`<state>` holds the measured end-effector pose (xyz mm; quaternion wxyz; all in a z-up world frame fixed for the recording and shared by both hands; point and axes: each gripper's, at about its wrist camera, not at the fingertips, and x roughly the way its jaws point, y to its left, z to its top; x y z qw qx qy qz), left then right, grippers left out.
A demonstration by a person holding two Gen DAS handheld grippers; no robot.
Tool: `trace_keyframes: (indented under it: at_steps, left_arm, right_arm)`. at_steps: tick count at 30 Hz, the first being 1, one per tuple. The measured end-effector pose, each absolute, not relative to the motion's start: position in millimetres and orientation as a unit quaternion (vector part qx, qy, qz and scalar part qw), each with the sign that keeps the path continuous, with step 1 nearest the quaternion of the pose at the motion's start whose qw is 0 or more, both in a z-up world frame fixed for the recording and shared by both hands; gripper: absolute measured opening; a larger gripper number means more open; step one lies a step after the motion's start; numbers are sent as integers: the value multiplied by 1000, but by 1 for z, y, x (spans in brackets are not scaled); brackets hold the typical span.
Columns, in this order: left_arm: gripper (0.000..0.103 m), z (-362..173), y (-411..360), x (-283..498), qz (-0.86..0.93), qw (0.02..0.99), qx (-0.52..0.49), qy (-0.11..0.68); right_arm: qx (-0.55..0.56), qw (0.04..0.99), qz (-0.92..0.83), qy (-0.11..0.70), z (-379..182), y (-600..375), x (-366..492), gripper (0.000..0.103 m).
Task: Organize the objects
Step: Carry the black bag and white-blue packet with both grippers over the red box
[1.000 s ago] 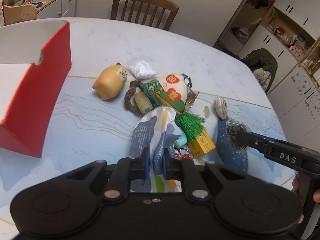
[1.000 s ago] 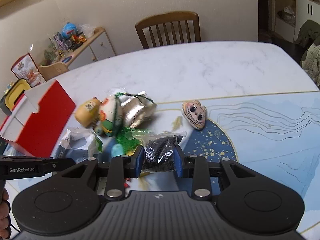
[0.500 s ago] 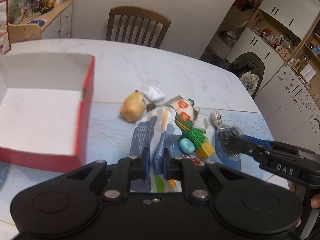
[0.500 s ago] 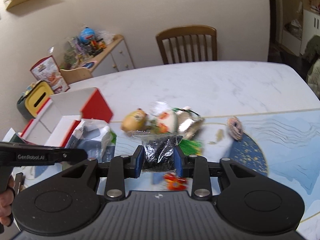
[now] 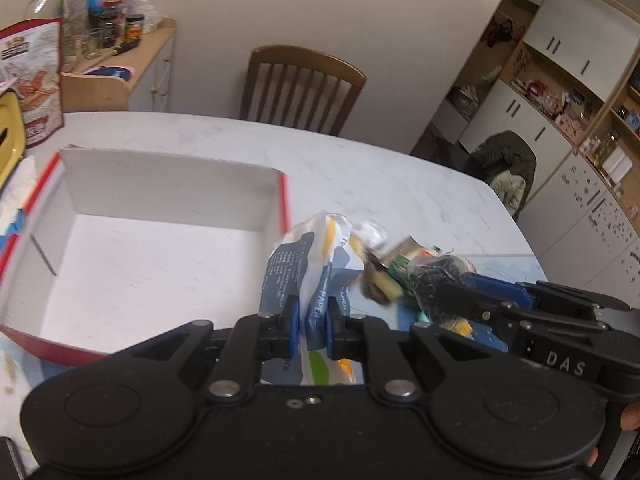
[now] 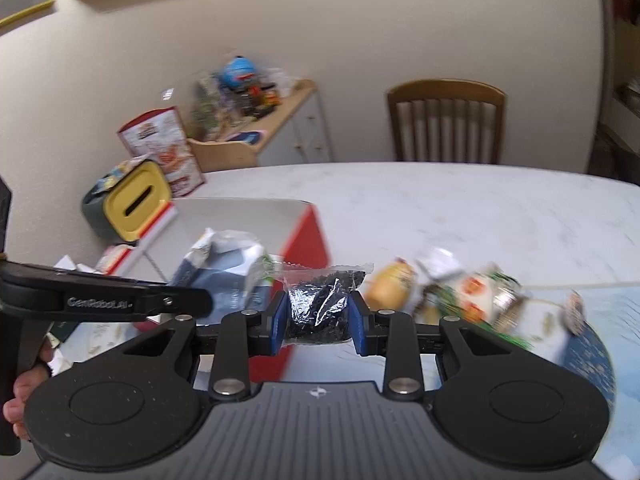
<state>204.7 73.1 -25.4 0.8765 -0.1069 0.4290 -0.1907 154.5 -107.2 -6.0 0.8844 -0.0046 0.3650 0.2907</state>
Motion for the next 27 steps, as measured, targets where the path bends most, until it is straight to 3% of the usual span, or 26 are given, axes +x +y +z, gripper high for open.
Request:
trace_keyframes:
  at_steps: [10,27]
  left_arm:
    - [10,-28,138,243,-146,893,-88,418]
    - [10,-91,176,318,-107,873,-21,475]
  right_arm:
    - [-61,873,320,363,-11,-14,171,31]
    - [-127,849,286,427,-86,101,245,31]
